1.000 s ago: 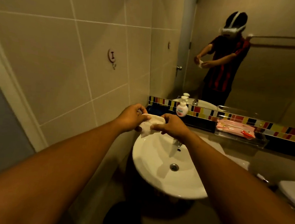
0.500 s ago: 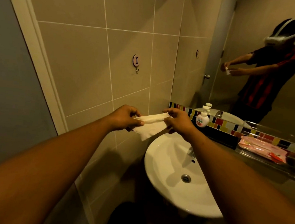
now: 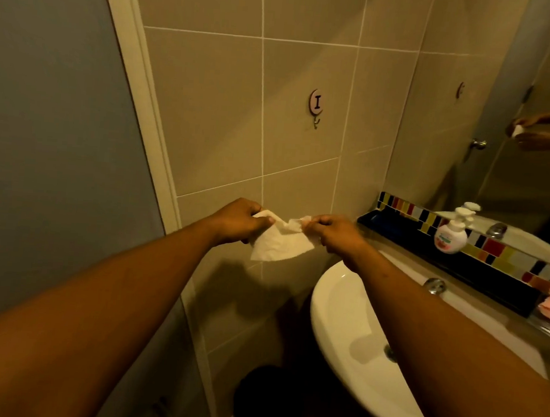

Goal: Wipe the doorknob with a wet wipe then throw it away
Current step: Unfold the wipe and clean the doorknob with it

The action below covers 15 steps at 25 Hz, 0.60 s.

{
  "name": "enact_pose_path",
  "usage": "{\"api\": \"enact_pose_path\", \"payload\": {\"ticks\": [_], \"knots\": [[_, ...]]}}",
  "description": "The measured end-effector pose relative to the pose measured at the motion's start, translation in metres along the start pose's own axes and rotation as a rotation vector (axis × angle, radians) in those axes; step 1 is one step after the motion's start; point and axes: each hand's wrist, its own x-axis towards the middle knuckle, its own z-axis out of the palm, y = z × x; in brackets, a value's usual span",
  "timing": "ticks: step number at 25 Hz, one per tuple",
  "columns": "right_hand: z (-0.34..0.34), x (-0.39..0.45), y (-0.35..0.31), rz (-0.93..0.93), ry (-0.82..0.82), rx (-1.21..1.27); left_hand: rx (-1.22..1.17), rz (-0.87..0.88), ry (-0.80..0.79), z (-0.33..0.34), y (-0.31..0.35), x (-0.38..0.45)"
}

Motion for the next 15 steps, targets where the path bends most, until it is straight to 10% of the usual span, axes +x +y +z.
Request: {"api": "enact_pose_path", "payload": {"ticks": [15], "knots": [[0.151, 0.010, -0.053, 0.271, -0.162, 0.210, -0.102, -0.222, 0.128, -0.084, -0.130, -0.083]]}}
